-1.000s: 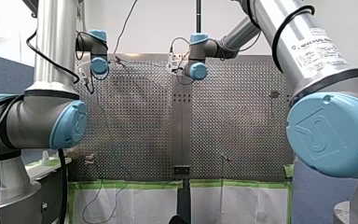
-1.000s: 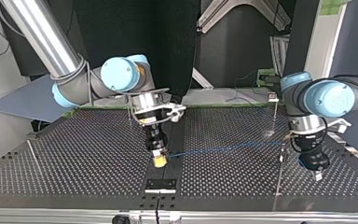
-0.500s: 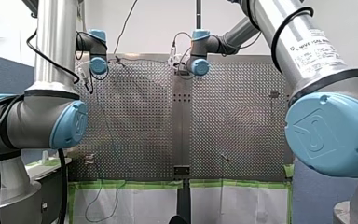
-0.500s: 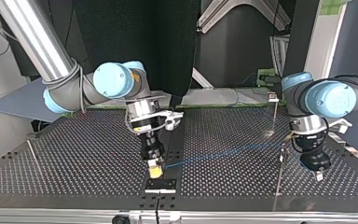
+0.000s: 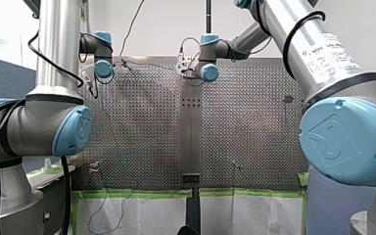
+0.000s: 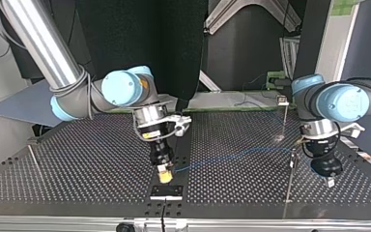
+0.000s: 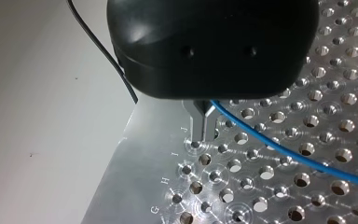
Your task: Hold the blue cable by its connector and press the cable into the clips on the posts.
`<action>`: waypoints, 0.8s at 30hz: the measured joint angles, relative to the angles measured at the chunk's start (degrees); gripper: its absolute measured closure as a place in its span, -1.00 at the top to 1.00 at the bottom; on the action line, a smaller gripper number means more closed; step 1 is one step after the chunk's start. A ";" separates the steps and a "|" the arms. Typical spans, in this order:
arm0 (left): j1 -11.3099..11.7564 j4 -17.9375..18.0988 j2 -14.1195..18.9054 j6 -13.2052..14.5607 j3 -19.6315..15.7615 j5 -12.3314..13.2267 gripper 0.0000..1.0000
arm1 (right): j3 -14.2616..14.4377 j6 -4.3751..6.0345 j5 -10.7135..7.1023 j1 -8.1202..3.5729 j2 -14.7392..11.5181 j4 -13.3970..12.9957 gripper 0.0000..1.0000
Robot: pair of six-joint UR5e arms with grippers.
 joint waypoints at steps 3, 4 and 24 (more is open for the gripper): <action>0.00 -0.01 0.00 -0.08 0.00 0.00 -1.00 | 0.00 -0.02 -0.04 0.05 0.01 0.07 -1.00; 0.00 -0.01 0.00 -0.11 -0.01 0.00 -1.00 | 0.01 -0.02 -0.06 0.05 0.01 0.07 -1.00; -0.29 -2.76 0.06 -0.58 -0.06 -2.22 0.54 | -0.01 -0.45 -0.09 0.72 -0.02 0.51 -1.00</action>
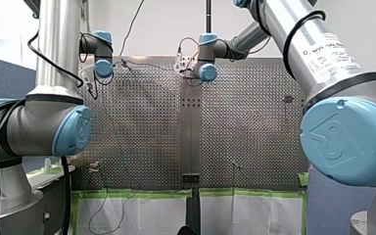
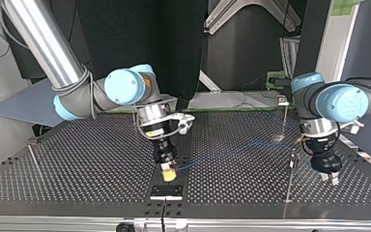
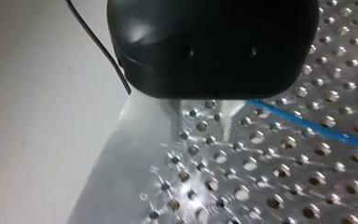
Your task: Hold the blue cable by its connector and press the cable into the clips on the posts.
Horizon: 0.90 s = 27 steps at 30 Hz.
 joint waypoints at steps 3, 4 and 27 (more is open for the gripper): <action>-0.16 -1.53 0.02 0.05 -0.01 -0.28 0.68 | 0.00 -0.03 0.00 0.18 0.00 0.02 -1.00; -0.19 -2.08 0.06 0.14 -0.01 -0.07 0.79 | -0.01 -0.04 -0.01 0.24 0.00 0.02 -1.00; -0.56 -13.63 2.66 2.83 -0.88 1.29 1.00 | 0.03 -0.28 -0.09 0.83 0.01 0.77 -1.00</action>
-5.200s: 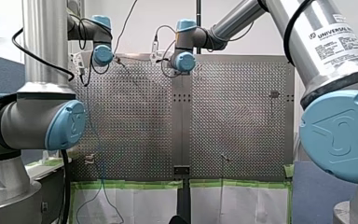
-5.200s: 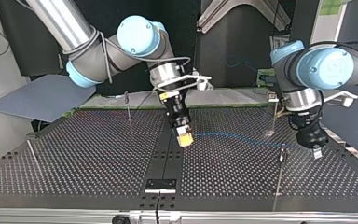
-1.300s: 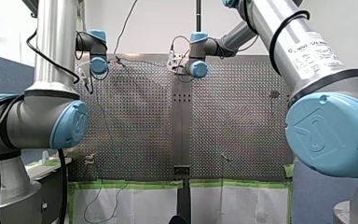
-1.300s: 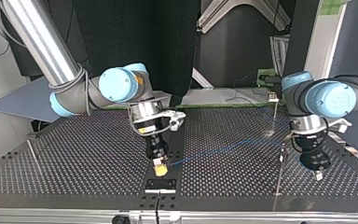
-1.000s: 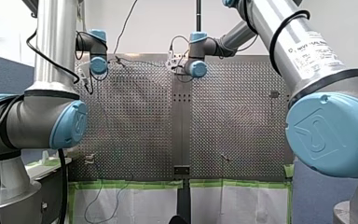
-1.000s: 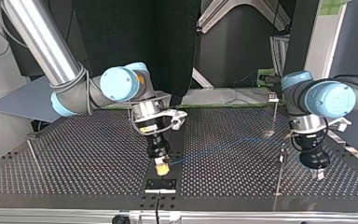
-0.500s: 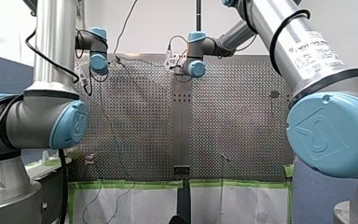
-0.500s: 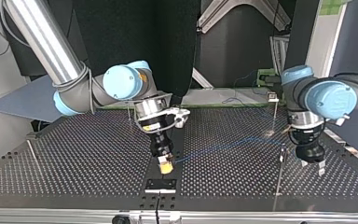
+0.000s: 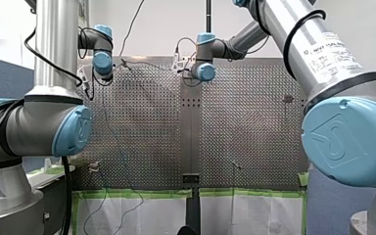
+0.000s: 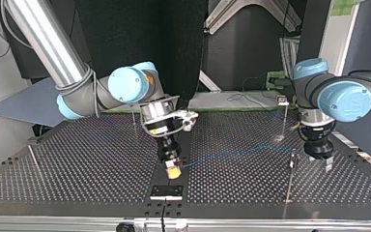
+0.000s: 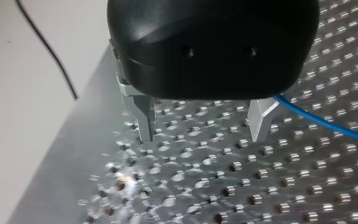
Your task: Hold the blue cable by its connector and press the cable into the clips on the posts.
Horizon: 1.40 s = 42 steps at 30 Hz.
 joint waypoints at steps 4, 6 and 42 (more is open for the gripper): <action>0.01 -1.50 1.63 0.08 -1.53 0.38 1.00 | 0.00 -0.14 0.00 0.21 -0.01 0.16 -1.00; 0.06 -1.73 2.50 0.03 -2.15 0.45 1.00 | -0.01 -0.16 0.00 0.25 -0.01 0.19 -1.00; -6.23 -13.53 17.00 4.02 -4.73 6.97 1.00 | 0.01 -0.23 -0.06 0.47 0.01 0.93 -1.00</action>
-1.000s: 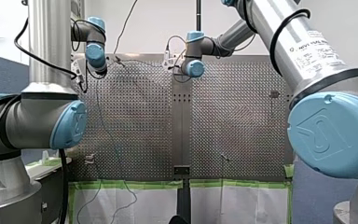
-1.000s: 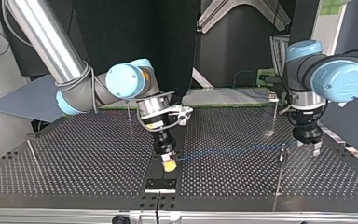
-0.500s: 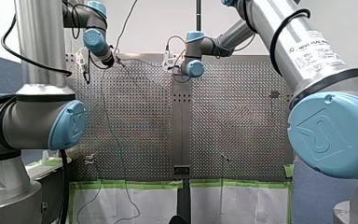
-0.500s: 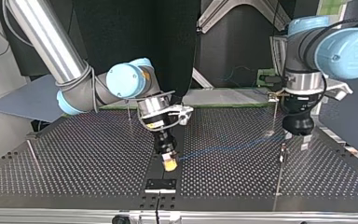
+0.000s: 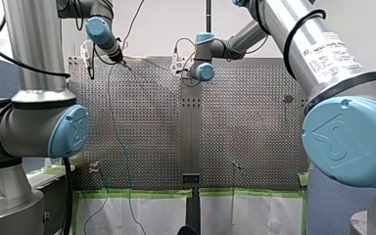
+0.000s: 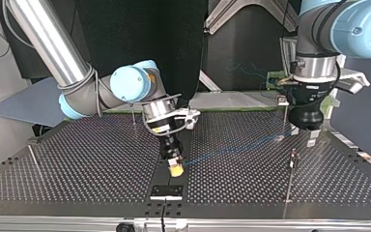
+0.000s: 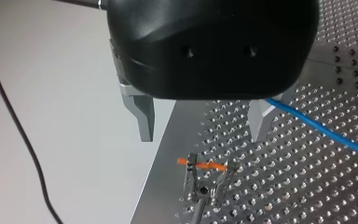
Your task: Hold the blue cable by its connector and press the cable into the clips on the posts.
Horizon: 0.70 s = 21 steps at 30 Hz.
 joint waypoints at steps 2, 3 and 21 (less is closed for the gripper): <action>-0.24 -0.04 -0.32 0.16 0.00 0.36 1.00 | 0.00 -0.16 0.02 0.00 0.00 0.18 -1.00; -0.32 -0.05 -0.50 0.21 0.01 0.49 1.00 | 0.00 -0.29 0.03 0.00 0.00 0.28 -1.00; -1.60 -0.32 -2.03 3.35 0.69 -1.24 1.00 | 0.00 -0.96 0.03 -0.19 0.04 0.75 -1.00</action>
